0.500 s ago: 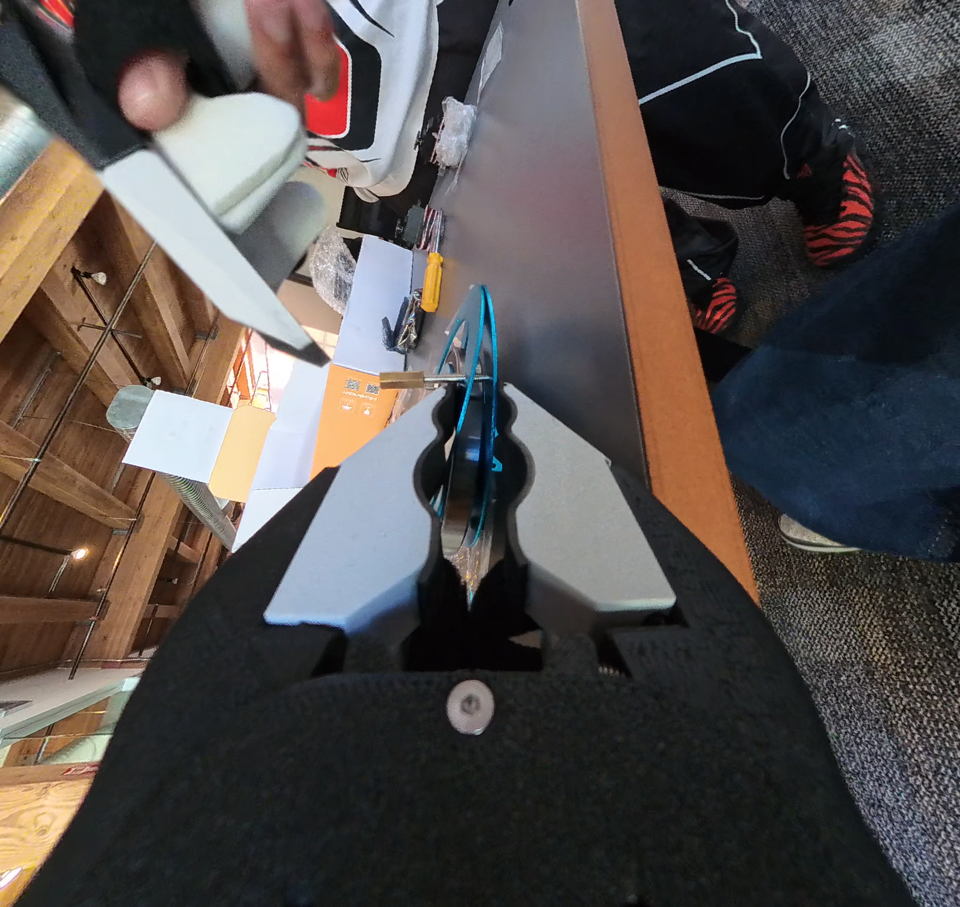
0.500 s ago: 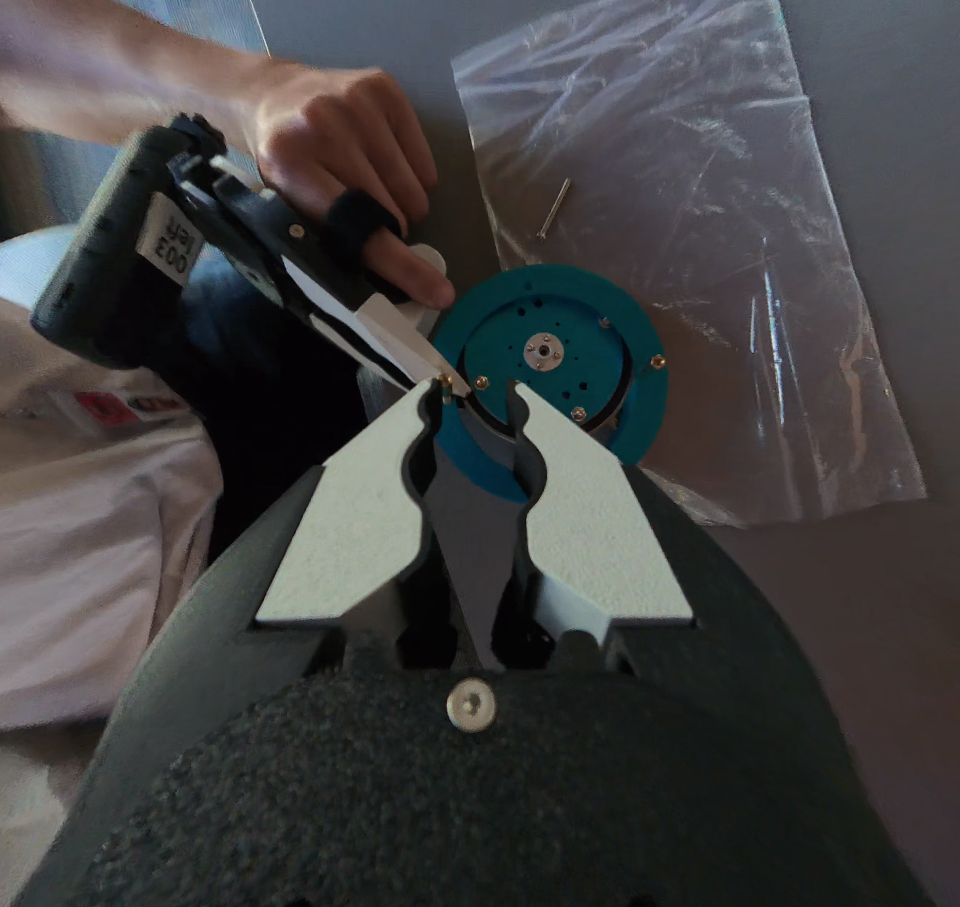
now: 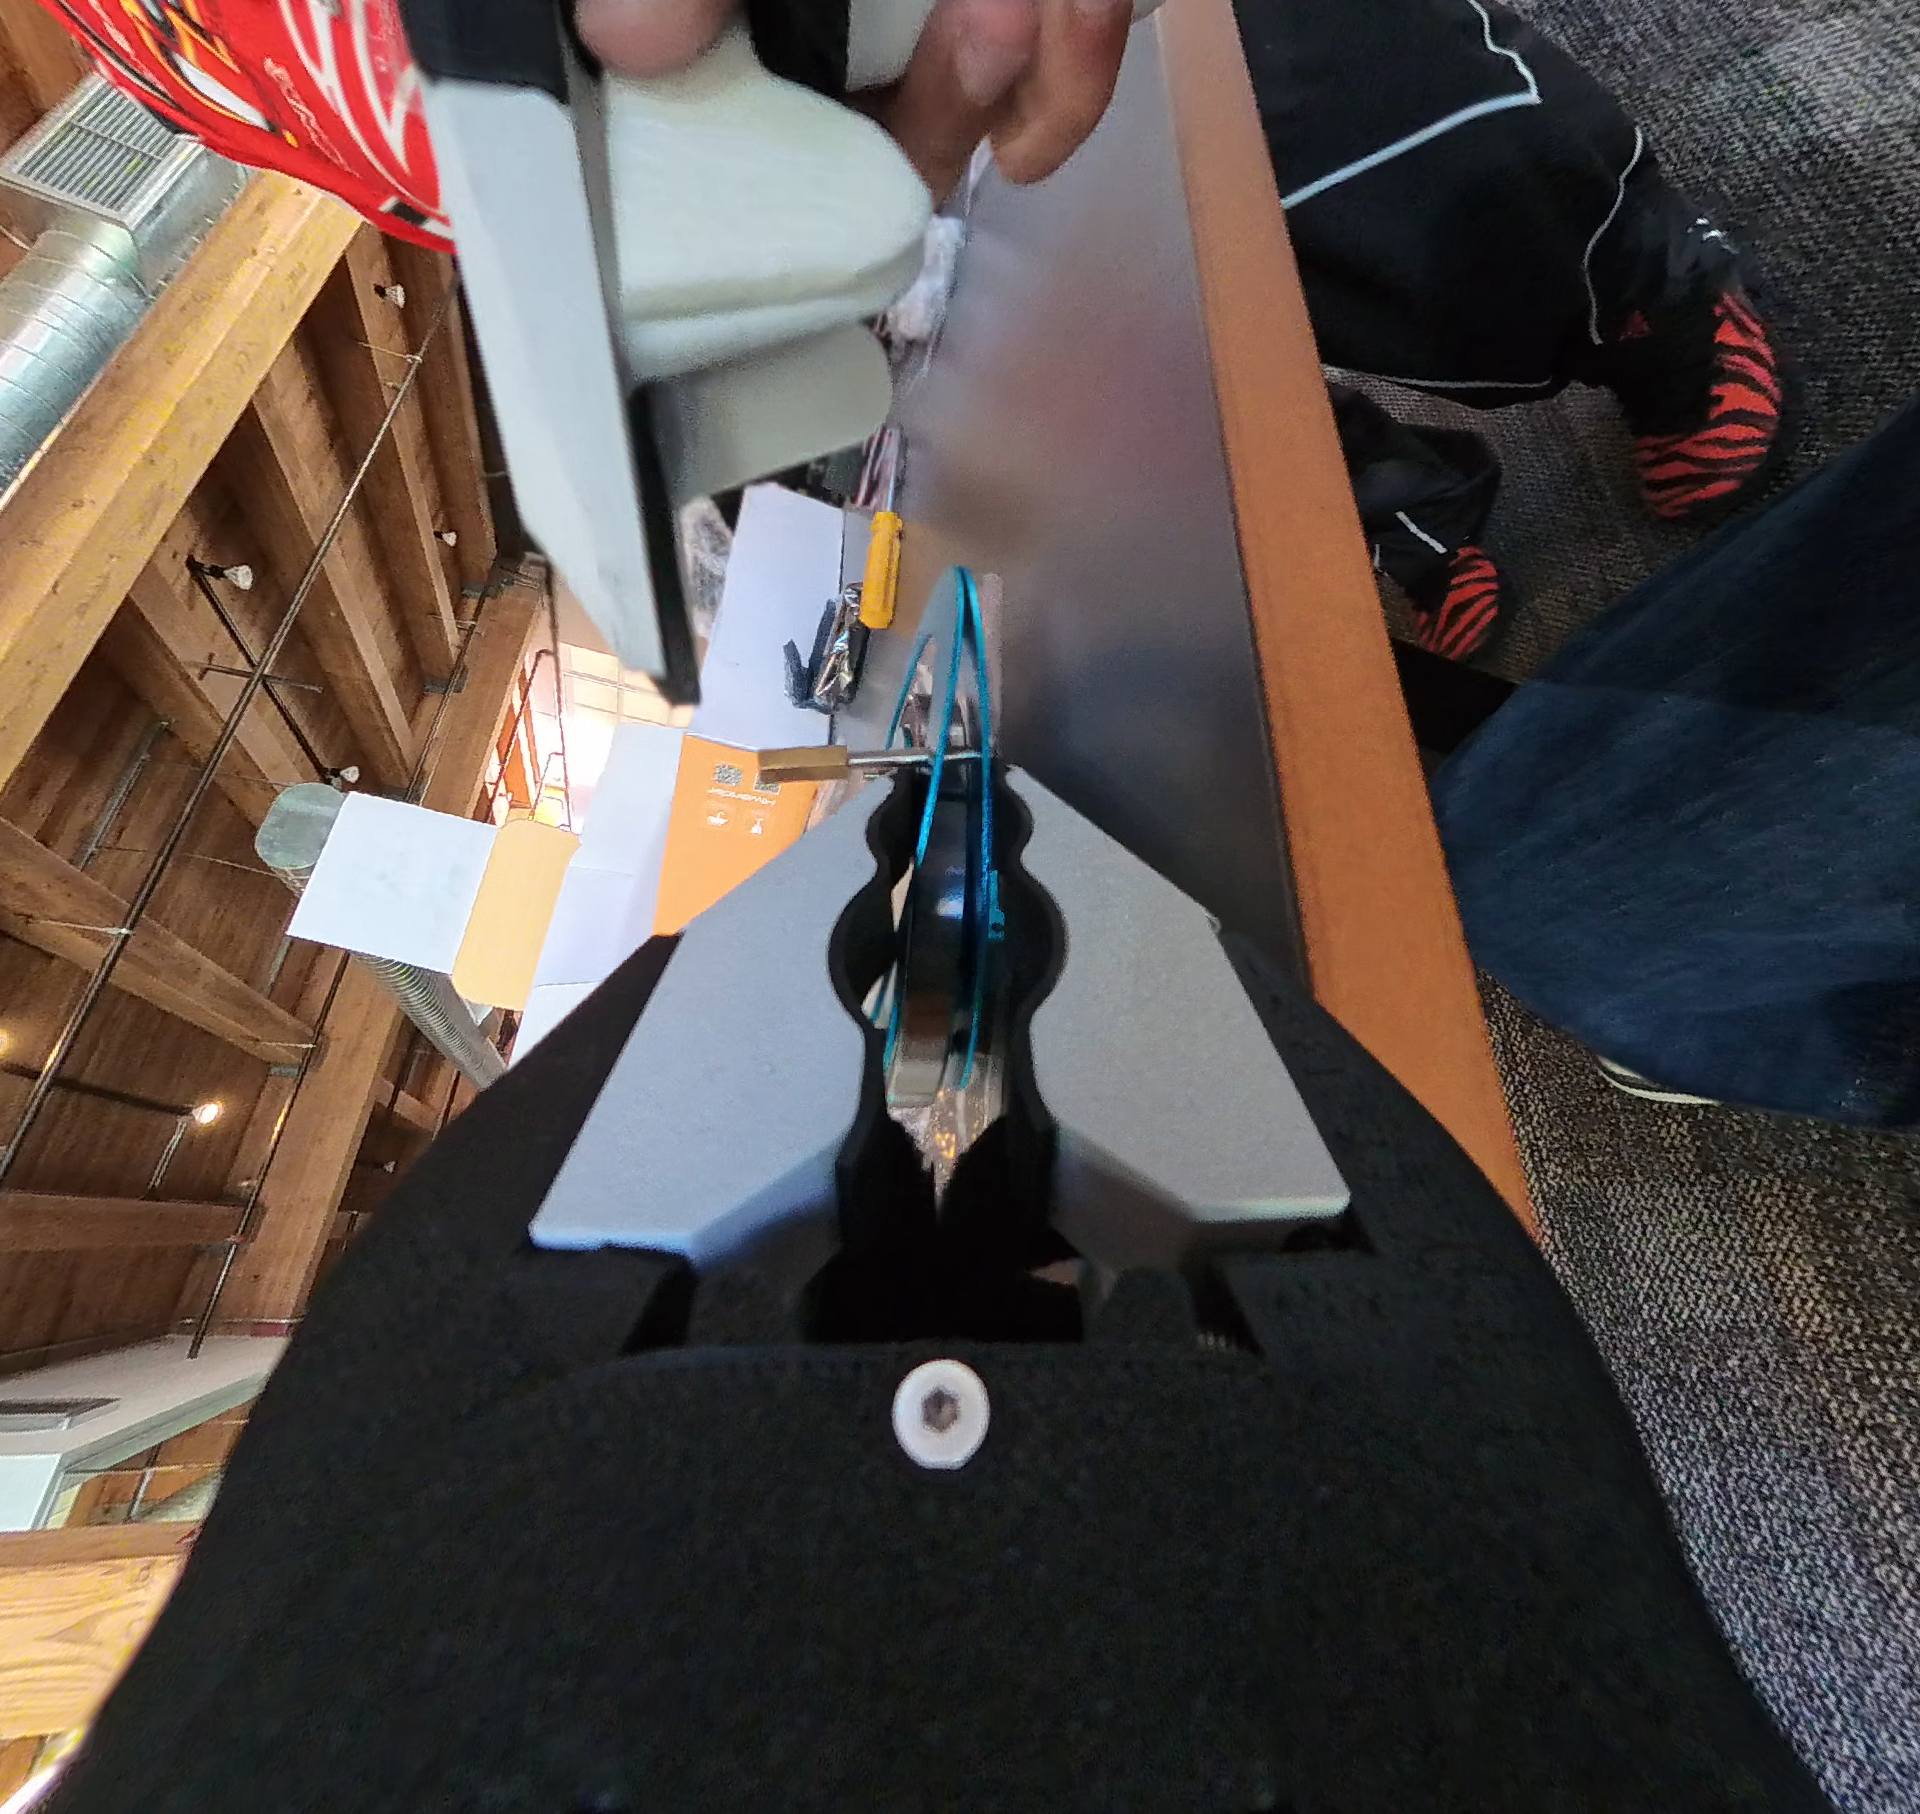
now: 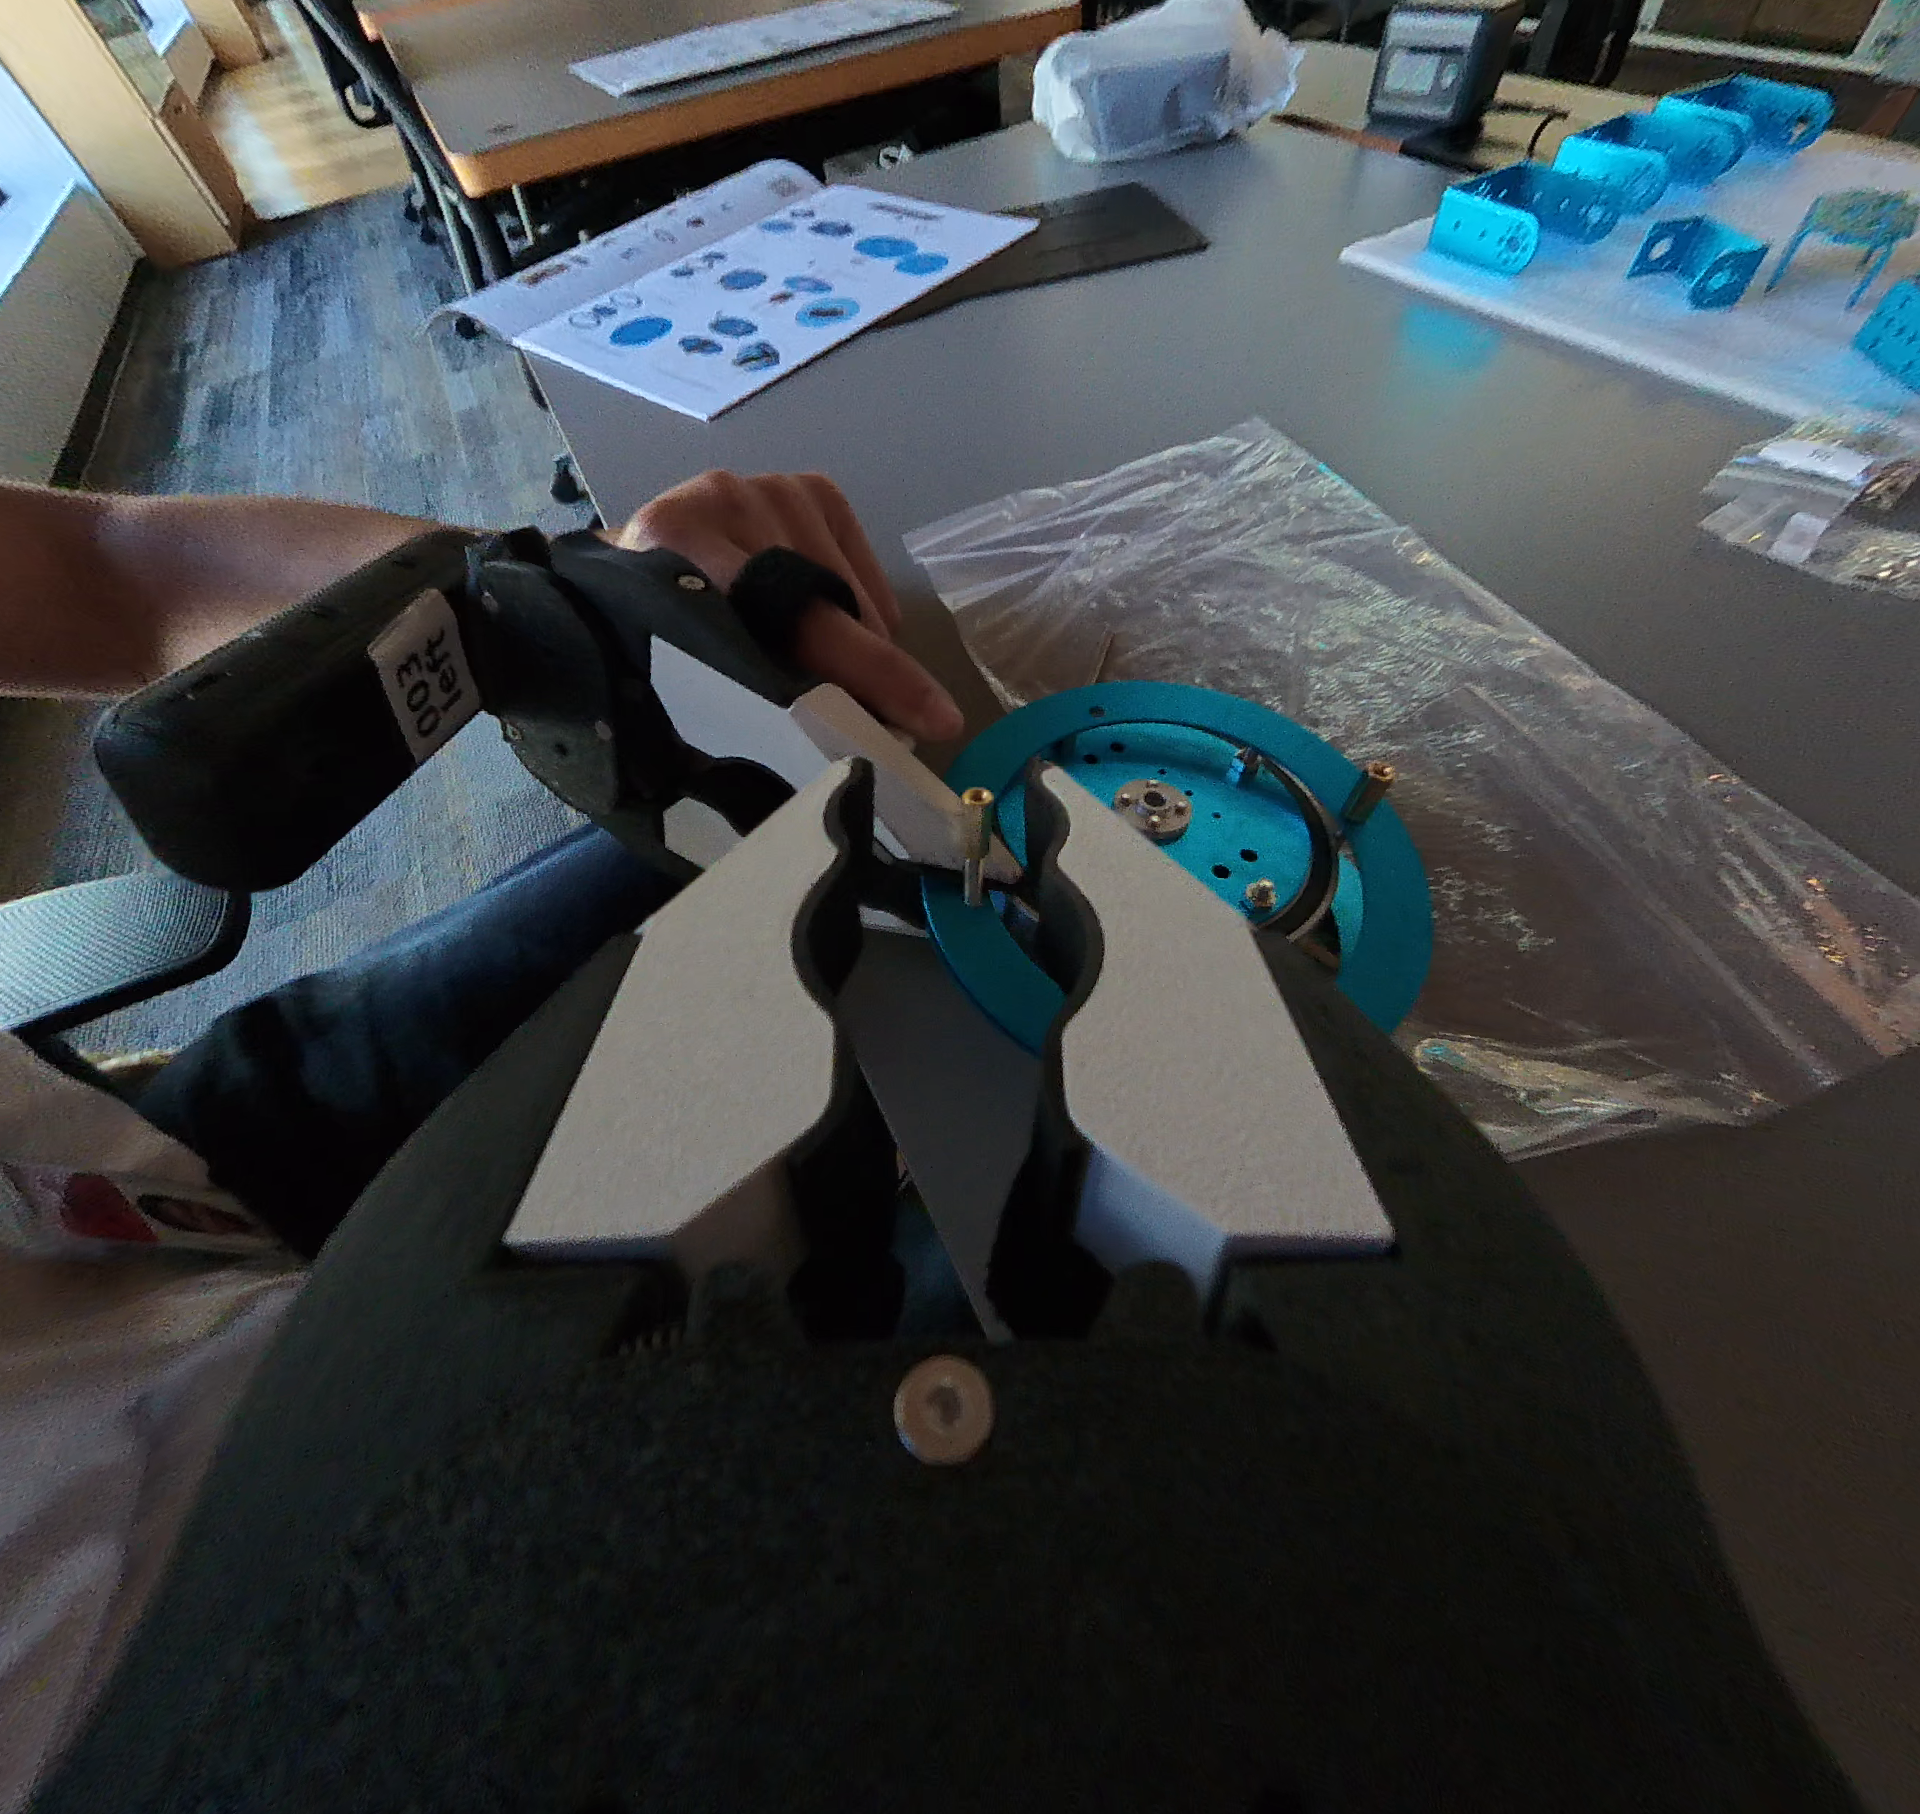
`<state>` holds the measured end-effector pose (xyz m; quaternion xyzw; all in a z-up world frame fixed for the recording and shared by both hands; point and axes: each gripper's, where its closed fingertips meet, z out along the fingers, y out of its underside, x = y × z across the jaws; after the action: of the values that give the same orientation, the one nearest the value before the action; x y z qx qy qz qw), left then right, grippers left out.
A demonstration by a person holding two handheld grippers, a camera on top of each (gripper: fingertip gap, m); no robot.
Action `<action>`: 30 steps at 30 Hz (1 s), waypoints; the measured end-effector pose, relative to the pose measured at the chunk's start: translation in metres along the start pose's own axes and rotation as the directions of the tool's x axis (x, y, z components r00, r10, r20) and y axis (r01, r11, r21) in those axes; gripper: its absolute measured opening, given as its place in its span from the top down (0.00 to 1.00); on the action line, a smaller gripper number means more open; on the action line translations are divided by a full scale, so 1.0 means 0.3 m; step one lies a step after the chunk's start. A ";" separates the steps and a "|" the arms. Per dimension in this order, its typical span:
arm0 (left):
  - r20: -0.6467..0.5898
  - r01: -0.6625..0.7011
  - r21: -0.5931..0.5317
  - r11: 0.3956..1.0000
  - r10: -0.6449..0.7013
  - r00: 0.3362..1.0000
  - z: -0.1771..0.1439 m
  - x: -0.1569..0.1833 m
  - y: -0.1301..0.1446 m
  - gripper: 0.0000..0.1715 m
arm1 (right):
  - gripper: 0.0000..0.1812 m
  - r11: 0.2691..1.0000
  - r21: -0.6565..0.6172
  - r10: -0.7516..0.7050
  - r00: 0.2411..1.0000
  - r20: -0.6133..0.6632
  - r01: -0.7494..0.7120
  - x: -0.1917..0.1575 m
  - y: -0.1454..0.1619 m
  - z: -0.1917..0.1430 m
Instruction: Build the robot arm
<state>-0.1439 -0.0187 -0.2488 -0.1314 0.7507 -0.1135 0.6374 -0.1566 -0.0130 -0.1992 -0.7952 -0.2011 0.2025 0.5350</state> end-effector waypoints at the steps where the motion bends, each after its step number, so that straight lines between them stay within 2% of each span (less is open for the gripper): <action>1: 0.005 0.008 0.002 1.000 -0.008 1.000 -0.003 -0.006 0.000 0.92 | 0.84 1.000 0.020 0.010 1.000 -0.009 -0.009 0.003 -0.006 -0.014; 4: 0.004 0.063 0.017 0.998 -0.063 0.998 -0.015 -0.025 0.002 0.92 | 0.79 0.998 0.060 0.019 0.999 -0.029 -0.017 0.009 0.009 -0.058; 6: 0.001 0.102 0.037 0.994 -0.102 0.995 -0.022 -0.038 -0.004 0.92 | 0.75 0.996 0.088 -0.032 0.999 -0.033 0.035 0.003 0.025 -0.074; 10: -0.037 0.122 0.055 0.991 -0.120 0.992 -0.025 -0.023 -0.012 0.92 | 0.73 0.991 -0.045 -0.131 0.989 -0.063 0.128 0.033 0.084 -0.077; 13: -0.041 0.104 0.045 0.994 -0.102 0.994 -0.020 -0.012 -0.011 0.92 | 0.74 0.982 -0.050 -0.185 0.982 -0.023 0.184 0.037 0.057 -0.074; 16: -0.039 0.109 0.043 0.993 -0.108 0.993 -0.021 -0.014 -0.010 0.92 | 0.81 0.981 -0.024 -0.189 0.974 0.126 0.194 0.013 0.007 -0.056; 19: -0.032 0.104 0.039 0.994 -0.103 0.994 -0.018 -0.014 -0.011 0.92 | 0.81 0.982 -0.057 -0.151 0.929 0.337 0.180 -0.013 -0.008 -0.022; 21: -0.028 0.099 0.033 0.995 -0.098 0.995 -0.015 -0.014 -0.009 0.92 | 0.85 0.989 -0.086 -0.079 0.913 0.400 0.124 0.015 -0.011 0.007; 24: -0.026 0.096 0.030 0.995 -0.096 0.995 -0.014 -0.013 -0.006 0.92 | 0.92 0.990 -0.134 0.035 0.831 0.555 0.048 -0.014 -0.025 0.010; 25: -0.027 0.093 0.029 0.995 -0.092 0.995 -0.013 -0.010 -0.006 0.92 | 0.91 0.985 -0.141 0.002 0.809 0.588 0.100 -0.023 -0.024 0.012; 27: -0.033 0.078 0.028 0.997 -0.077 0.996 -0.011 -0.001 -0.006 0.92 | 0.90 0.933 -0.198 -0.113 0.768 0.631 0.300 -0.026 -0.002 0.017; 30: -0.042 0.057 0.022 0.998 -0.056 0.998 -0.008 0.013 -0.005 0.92 | 0.91 0.776 -0.295 -0.191 0.654 0.732 0.557 -0.045 0.003 0.018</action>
<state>-0.1468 -0.0214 -0.2517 -0.1428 0.7583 -0.1431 0.6197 -0.1705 -0.0165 -0.2005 -0.7159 -0.5886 0.2936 0.2343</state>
